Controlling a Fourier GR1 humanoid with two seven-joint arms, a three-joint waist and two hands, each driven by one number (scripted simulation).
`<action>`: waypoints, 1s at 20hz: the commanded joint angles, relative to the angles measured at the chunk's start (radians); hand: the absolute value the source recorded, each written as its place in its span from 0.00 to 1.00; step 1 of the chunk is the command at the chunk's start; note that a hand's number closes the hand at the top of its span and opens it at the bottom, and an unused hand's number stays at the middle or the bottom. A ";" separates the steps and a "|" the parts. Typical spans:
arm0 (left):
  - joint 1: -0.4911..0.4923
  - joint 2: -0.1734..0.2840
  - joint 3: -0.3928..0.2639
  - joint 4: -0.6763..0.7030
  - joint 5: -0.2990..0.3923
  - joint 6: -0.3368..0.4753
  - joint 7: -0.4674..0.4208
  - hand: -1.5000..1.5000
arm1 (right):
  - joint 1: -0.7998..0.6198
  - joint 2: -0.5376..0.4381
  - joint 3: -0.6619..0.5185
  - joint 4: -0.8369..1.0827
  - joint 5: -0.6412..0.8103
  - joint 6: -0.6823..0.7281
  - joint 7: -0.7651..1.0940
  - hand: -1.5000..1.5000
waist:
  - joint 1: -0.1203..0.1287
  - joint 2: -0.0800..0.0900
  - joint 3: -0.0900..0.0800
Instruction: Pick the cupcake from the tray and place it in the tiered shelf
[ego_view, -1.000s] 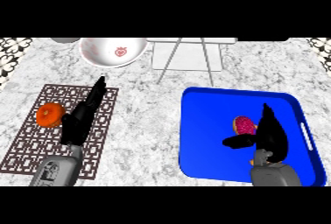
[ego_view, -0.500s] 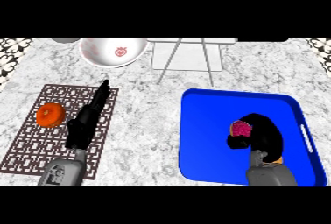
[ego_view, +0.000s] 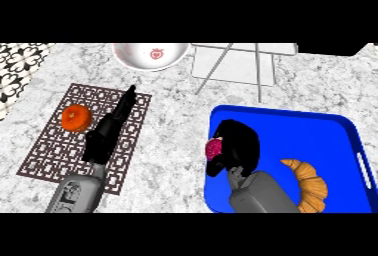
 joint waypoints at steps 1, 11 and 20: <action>-0.031 -0.009 -0.019 0.023 -0.007 -0.015 -0.002 0.50 | -0.197 0.007 0.185 0.072 -0.106 -0.048 0.155 1.00 | 0.033 0.006 0.000; -0.050 -0.005 -0.006 0.050 -0.007 -0.017 0.013 0.50 | -0.442 0.007 0.274 0.028 -0.180 -0.433 0.216 1.00 | 0.013 -0.006 -0.001; 0.008 -0.014 0.007 0.051 -0.014 0.018 -0.015 0.50 | -0.669 0.007 0.249 0.067 -0.059 -0.418 0.417 1.00 | -0.031 -0.026 -0.004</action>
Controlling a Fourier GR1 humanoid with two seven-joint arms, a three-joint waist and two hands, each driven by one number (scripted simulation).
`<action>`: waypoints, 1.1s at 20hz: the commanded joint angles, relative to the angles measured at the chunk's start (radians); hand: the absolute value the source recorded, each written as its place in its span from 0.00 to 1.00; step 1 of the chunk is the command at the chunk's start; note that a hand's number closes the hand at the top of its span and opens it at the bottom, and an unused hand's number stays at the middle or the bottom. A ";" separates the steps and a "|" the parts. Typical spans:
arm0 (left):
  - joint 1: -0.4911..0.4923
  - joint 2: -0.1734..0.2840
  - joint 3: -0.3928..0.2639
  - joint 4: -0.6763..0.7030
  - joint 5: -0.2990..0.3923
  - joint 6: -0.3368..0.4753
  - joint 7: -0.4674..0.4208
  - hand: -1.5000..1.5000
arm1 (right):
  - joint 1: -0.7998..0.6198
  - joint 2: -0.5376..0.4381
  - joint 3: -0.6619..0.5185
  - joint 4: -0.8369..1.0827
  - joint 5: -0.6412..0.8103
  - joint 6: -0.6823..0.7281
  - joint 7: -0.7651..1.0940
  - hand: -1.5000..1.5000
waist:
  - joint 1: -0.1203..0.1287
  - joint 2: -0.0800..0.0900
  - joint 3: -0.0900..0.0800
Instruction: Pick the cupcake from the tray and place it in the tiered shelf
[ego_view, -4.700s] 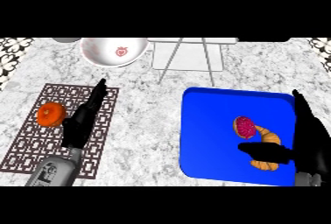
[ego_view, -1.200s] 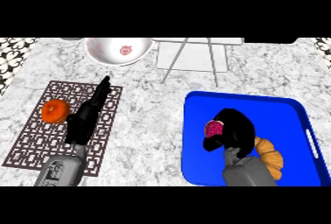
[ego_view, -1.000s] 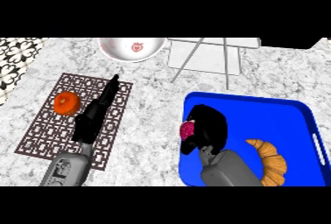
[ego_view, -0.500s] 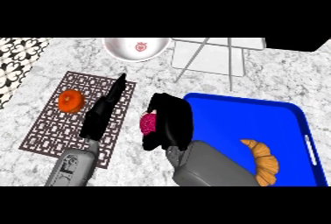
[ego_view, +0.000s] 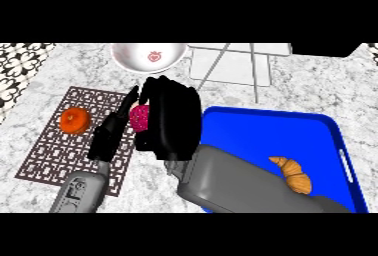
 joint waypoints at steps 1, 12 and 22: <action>0.003 -0.010 0.009 0.012 0.003 0.012 -0.009 0.50 | -0.148 0.013 -0.039 0.039 0.057 -0.032 0.288 1.00 | -0.026 -0.004 -0.001; 0.005 0.006 0.023 -0.014 0.005 0.010 0.014 0.50 | -0.408 0.013 -0.196 0.191 0.202 0.099 0.319 1.00 | -0.048 -0.012 -0.001; 0.004 0.002 0.039 -0.012 -0.005 0.034 -0.006 0.50 | -0.543 0.013 -0.325 0.362 0.284 0.102 0.300 1.00 | -0.064 0.005 0.001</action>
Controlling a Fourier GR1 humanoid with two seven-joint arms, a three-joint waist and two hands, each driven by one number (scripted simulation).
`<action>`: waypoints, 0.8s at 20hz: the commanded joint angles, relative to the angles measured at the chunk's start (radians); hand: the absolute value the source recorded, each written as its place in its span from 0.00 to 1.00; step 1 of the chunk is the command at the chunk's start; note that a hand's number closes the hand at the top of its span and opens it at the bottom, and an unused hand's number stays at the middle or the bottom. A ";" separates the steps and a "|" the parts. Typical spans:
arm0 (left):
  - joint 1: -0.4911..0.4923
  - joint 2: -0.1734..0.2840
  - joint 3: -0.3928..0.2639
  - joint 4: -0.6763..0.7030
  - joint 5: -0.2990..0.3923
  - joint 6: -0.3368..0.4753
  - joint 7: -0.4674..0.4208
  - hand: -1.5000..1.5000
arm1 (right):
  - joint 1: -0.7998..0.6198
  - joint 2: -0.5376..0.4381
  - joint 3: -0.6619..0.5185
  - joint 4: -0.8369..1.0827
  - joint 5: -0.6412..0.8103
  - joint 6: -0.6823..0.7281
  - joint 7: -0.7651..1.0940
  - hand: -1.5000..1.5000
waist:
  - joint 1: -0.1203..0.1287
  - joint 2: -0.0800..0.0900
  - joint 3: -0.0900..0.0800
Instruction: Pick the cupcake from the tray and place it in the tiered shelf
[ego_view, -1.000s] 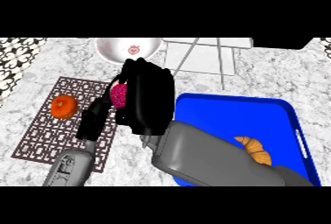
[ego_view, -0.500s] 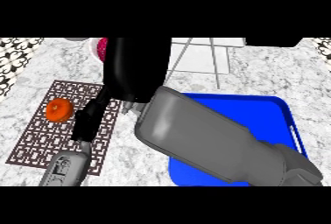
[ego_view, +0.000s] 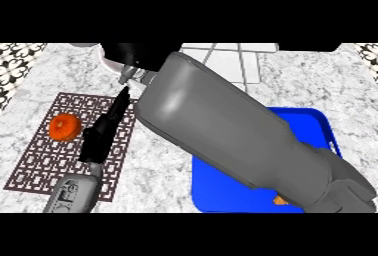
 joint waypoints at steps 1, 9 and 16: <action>0.006 0.024 0.030 0.014 0.027 -0.027 -0.016 0.50 | -0.072 0.012 -0.046 0.047 0.038 0.040 0.241 1.00 | -0.011 0.003 0.001; 0.041 -0.001 -0.002 -0.032 0.005 -0.012 -0.014 0.50 | -0.158 0.012 -0.161 0.200 0.090 0.028 0.117 1.00 | -0.002 0.010 0.001; 0.056 0.001 -0.007 -0.046 -0.014 -0.005 -0.023 0.50 | -0.156 0.012 -0.186 0.322 0.182 -0.038 0.044 1.00 | -0.001 0.013 0.001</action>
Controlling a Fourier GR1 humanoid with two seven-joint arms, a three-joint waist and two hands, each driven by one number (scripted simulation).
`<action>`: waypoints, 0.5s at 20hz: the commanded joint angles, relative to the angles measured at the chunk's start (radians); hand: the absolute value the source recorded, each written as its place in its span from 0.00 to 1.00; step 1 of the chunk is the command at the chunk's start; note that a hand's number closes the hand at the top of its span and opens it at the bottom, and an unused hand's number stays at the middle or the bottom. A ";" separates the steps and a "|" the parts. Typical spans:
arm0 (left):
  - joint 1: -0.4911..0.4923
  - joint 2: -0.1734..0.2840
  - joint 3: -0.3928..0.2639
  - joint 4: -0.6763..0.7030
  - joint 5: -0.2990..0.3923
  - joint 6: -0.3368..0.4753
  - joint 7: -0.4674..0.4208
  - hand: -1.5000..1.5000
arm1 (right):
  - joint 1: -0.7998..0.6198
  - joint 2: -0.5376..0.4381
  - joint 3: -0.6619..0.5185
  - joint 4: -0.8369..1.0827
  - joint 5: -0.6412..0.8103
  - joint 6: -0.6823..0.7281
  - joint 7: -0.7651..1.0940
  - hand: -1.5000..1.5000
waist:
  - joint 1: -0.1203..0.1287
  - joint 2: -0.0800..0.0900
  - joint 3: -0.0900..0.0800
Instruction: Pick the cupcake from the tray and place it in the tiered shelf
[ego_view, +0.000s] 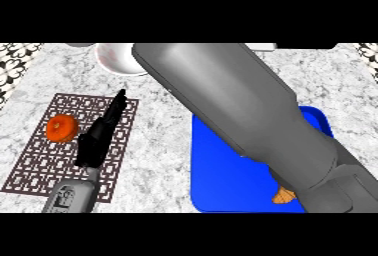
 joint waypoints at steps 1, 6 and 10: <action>-0.022 0.001 0.008 -0.021 0.002 0.002 0.037 0.50 | -0.022 0.010 -0.045 0.065 0.038 -0.010 0.097 1.00 | -0.005 0.000 0.001; 0.014 0.016 0.015 -0.033 0.015 -0.027 0.000 0.50 | 0.004 -0.002 -0.049 0.156 0.114 -0.073 -0.007 1.00 | -0.004 0.002 0.001; -0.026 0.016 0.019 -0.044 0.023 -0.036 0.040 0.50 | 0.034 0.007 -0.086 0.272 0.127 -0.238 -0.064 1.00 | 0.017 0.011 0.000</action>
